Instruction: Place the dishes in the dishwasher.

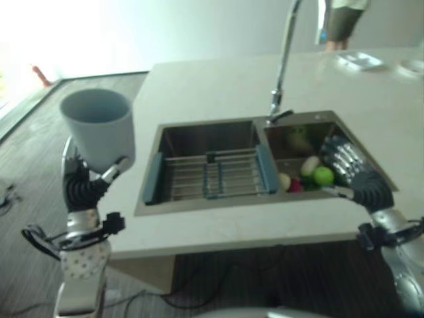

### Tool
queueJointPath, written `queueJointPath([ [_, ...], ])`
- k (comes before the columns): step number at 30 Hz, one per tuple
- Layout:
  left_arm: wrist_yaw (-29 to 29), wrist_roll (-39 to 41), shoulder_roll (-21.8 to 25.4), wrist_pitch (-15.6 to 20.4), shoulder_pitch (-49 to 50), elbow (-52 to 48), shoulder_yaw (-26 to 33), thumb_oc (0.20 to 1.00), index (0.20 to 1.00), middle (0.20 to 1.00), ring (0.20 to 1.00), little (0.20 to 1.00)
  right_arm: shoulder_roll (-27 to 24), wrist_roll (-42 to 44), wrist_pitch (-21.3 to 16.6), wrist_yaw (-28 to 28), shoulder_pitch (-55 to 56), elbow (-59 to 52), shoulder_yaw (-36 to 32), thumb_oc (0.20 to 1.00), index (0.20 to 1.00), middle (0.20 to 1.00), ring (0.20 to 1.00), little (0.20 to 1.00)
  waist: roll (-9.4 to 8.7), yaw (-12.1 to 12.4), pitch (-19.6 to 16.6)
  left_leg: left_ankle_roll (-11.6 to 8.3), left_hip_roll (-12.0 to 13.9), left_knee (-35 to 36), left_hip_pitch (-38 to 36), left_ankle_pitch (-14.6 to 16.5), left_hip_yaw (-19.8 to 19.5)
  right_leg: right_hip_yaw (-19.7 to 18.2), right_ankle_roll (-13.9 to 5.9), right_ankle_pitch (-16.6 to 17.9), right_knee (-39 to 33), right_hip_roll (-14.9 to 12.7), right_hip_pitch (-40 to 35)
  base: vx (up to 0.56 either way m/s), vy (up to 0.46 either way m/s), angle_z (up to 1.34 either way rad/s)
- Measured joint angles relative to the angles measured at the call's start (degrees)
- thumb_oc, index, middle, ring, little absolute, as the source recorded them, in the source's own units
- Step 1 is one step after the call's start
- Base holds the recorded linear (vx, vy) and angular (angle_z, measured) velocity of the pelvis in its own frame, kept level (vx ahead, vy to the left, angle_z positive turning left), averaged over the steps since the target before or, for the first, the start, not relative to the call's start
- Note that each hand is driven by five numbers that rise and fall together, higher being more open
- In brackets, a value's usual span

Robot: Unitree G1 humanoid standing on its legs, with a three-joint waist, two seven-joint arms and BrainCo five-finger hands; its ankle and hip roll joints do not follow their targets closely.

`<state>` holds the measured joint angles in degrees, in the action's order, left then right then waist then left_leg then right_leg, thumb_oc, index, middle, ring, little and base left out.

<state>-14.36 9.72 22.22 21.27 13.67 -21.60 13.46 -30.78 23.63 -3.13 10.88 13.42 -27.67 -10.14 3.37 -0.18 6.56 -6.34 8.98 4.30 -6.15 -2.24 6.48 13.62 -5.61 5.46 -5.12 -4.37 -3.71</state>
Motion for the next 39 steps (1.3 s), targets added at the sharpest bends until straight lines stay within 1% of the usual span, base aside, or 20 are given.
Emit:
queueJointPath([
  [2,0.4,1.3,-0.9,1.9,-4.3,0.3,-3.2,0.200,0.200,0.200,0.200,0.200,-1.4,0.0,-0.4,-3.2,-1.4,0.2,0.3,1.000,1.000,1.000,1.000,1.000,0.63,-0.5,2.0,1.08,-1.0,-0.8,4.7,-3.8,-1.0,0.5,0.67,-1.1,0.0,-0.1,0.1,-0.32,0.049,1.59],
  [3,0.7,2.5,-0.4,3.7,-6.4,0.3,-4.4,0.200,0.200,0.200,0.200,0.200,-4.0,0.0,-0.6,-4.1,-4.2,1.1,0.7,1.000,1.000,1.000,1.000,1.000,0.34,-0.2,3.3,2.57,-0.4,0.9,5.1,-2.0,2.7,1.6,4.02,-0.7,-0.4,-0.6,1.2,-0.41,0.145,1.25],
  [4,0.7,3.3,0.8,5.1,-7.0,0.2,-4.3,0.200,0.200,0.200,0.200,0.200,-3.9,0.0,-0.7,-4.8,-7.2,2.9,0.6,1.000,1.000,1.000,1.000,1.000,-2.50,1.1,4.2,3.23,-1.2,-3.5,5.1,-0.6,10.4,2.8,4.71,0.6,-0.4,-4.2,2.0,-0.49,0.267,1.51],
  [5,1.3,5.1,4.1,6.3,-9.8,0.2,-4.2,0.200,0.200,0.200,0.200,0.200,-4.8,0.1,-3.3,-6.3,-7.0,1.1,-3.2,1.000,1.000,1.000,1.000,1.000,-5.56,-1.9,4.5,-0.15,-0.2,-14.5,3.9,1.9,17.7,8.1,3.14,1.8,0.0,-9.3,0.7,-0.46,0.365,1.60],
  [7,2.0,6.5,4.6,8.1,-11.3,-0.7,-3.8,0.200,0.200,0.200,0.200,0.200,-4.7,0.1,-6.3,-7.2,-4.3,-0.7,-7.6,1.000,1.000,1.000,1.000,1.000,-4.07,-5.4,3.8,-1.99,3.5,-17.8,0.2,3.3,19.5,12.6,1.74,1.3,0.0,-10.3,-0.7,-0.29,0.397,1.65],
  [9,4.0,8.8,2.2,9.9,-12.3,0.2,-4.8,0.200,0.200,0.200,0.200,0.200,-3.1,0.0,-7.3,-7.8,-3.8,-0.4,-9.2,1.000,1.000,1.000,1.000,1.000,-0.24,-7.8,2.6,-2.07,4.8,-9.6,-3.7,1.8,22.4,17.4,-1.22,3.3,0.0,-10.4,-1.0,-0.16,0.365,1.28],
  [11,5.8,10.2,1.2,10.0,-14.3,3.7,-6.1,0.200,0.200,0.200,0.200,0.200,-1.6,-0.2,-7.3,-7.6,-4.1,0.1,-6.9,1.000,1.000,1.000,1.000,1.000,-0.21,-7.4,2.5,-1.40,-0.9,-0.1,-5.2,2.4,21.8,18.6,-2.97,4.5,1.6,-14.4,-1.1,-0.17,0.370,1.51],
  [14,7.1,11.1,2.9,9.8,-8.2,3.7,-4.6,0.200,0.200,0.200,0.200,0.200,3.2,-1.2,-7.5,-7.5,-5.1,2.0,-4.1,1.000,1.000,1.000,1.000,1.000,-6.54,-1.8,1.5,2.20,-5.9,-1.1,-2.3,2.9,16.9,15.9,-4.74,5.5,4.0,-19.8,-1.1,-0.09,0.525,1.05],
  [16,7.2,12.5,3.6,9.0,-6.1,3.7,-1.8,0.200,0.200,0.200,0.200,0.200,7.2,-1.2,-7.5,-7.5,-7.7,2.3,-2.7,1.000,1.000,1.000,1.000,1.000,-7.20,0.4,1.6,4.05,-8.2,-1.7,-1.5,3.8,14.3,15.1,-5.97,9.2,6.4,-23.2,-1.2,-0.02,0.568,0.66],
  [19,7.2,12.6,3.7,7.7,-7.0,0.9,-1.9,0.200,0.200,0.200,0.200,0.200,10.4,-2.9,-7.4,-7.5,-7.8,0.6,1.2,1.000,1.000,1.000,1.000,1.000,-6.74,1.2,2.4,8.56,-11.9,-5.1,-0.6,6.6,10.8,12.8,-4.50,15.8,12.3,-28.6,-1.1,-0.01,0.479,0.74],
  [20,7.4,12.6,3.4,7.0,-8.7,-0.3,-2.9,0.200,0.200,0.200,0.200,0.200,10.1,-3.7,-7.5,-7.5,-6.7,-0.4,2.4,1.000,1.000,1.000,1.000,1.000,-5.86,0.4,2.6,10.79,-12.8,-5.0,-0.8,6.6,6.6,8.9,-6.75,11.1,17.0,-28.2,0.0,0.05,0.344,1.70],
  [21,7.6,12.8,2.9,6.9,-11.9,-1.1,-4.6,0.200,0.200,0.200,0.200,0.200,9.3,-4.6,-7.5,-8.0,-5.3,-0.9,2.5,1.000,1.000,1.000,1.000,1.000,-4.12,-0.2,2.6,12.19,-11.5,-3.9,0.2,5.6,1.6,1.9,-5.97,1.2,14.7,-19.8,0.0,0.06,0.333,1.82],
  [22,7.9,12.8,3.2,6.9,-13.2,-1.3,-4.7,0.200,0.200,0.200,0.200,0.200,8.6,-4.6,-7.5,-8.2,-5.4,-1.0,2.6,1.000,1.000,1.000,1.000,1.000,-3.89,-0.5,2.7,12.80,-11.6,-3.1,0.4,4.4,-0.3,-0.3,-5.75,-1.4,12.9,-16.1,0.7,0.04,0.331,2.47],
  [23,8.8,13.0,2.7,6.8,-15.7,-0.2,-5.5,0.200,0.200,0.200,0.200,0.200,6.5,-4.5,-8.1,-8.3,-3.5,-1.1,0.9,1.000,1.000,1.000,1.000,1.000,-3.56,-2.6,2.9,12.78,-12.0,-3.3,1.9,2.7,-7.6,-10.8,-4.19,-6.5,11.9,-8.1,0.9,0.04,0.270,2.57],
  [24,9.1,14.0,2.7,6.5,-16.1,0.2,-6.1,0.200,0.200,0.200,0.200,0.200,4.4,-4.4,-8.5,-8.7,-1.3,-1.2,-0.7,1.000,1.000,1.000,1.000,1.000,-3.45,-4.0,2.9,13.33,-12.3,-1.7,1.5,2.1,-10.7,-15.9,-2.51,-9.3,13.6,-3.3,2.6,0.03,0.192,2.27],
  [25,8.9,14.1,2.6,6.4,-14.2,0.0,-5.1,0.200,0.200,0.200,0.200,0.200,4.2,-4.3,-8.6,-8.5,-1.4,-1.2,-1.6,1.000,1.000,1.000,1.000,1.000,-3.54,-2.8,2.9,12.66,-12.7,-0.1,0.1,1.2,-10.9,-15.9,-2.47,-9.0,13.2,-1.3,4.6,0.01,0.131,1.24],
  [27,8.1,13.9,2.3,6.3,-9.2,-1.3,-4.6,0.200,0.200,0.200,0.200,0.200,4.2,-2.1,-9.6,-8.1,-1.3,-1.1,-3.0,1.000,1.000,1.000,1.000,1.000,-5.12,-1.9,2.0,11.69,-15.0,0.7,-1.6,2.0,-12.5,-15.0,-1.06,-5.0,9.5,0.1,4.9,0.03,0.025,0.51],
  [34,6.9,14.0,0.9,6.1,-7.5,-2.1,-4.6,0.200,0.200,0.200,0.200,0.200,3.2,-1.1,-10.2,-7.6,-7.1,1.1,3.0,1.000,1.000,1.000,1.000,1.000,-5.85,1.1,1.1,9.38,-14.8,0.6,-2.9,0.8,-14.5,-9.7,0.45,-3.9,0.1,-0.1,-4.3,0.03,-0.153,0.75],
  [36,6.2,14.6,0.9,6.3,-7.5,-3.4,-4.6,0.200,0.200,0.200,0.200,0.200,3.1,-1.1,-9.9,-7.7,-9.6,2.1,3.0,1.000,1.000,1.000,1.000,1.000,-5.87,2.7,1.1,9.26,-13.6,0.7,-1.6,0.7,-13.4,-8.9,0.47,-4.0,0.1,0.8,-4.2,-0.07,-0.088,0.80],
  [39,6.2,16.7,1.2,6.5,-9.4,-3.8,-4.8,0.200,0.200,0.200,0.200,0.200,2.9,-1.2,-9.9,-8.7,-10.7,2.1,2.6,1.000,1.000,1.000,1.000,1.000,-5.43,1.7,1.3,7.19,-12.8,0.7,0.7,1.3,-7.3,-7.0,1.28,-4.6,0.1,1.3,-3.8,-0.09,-0.006,0.69],
])
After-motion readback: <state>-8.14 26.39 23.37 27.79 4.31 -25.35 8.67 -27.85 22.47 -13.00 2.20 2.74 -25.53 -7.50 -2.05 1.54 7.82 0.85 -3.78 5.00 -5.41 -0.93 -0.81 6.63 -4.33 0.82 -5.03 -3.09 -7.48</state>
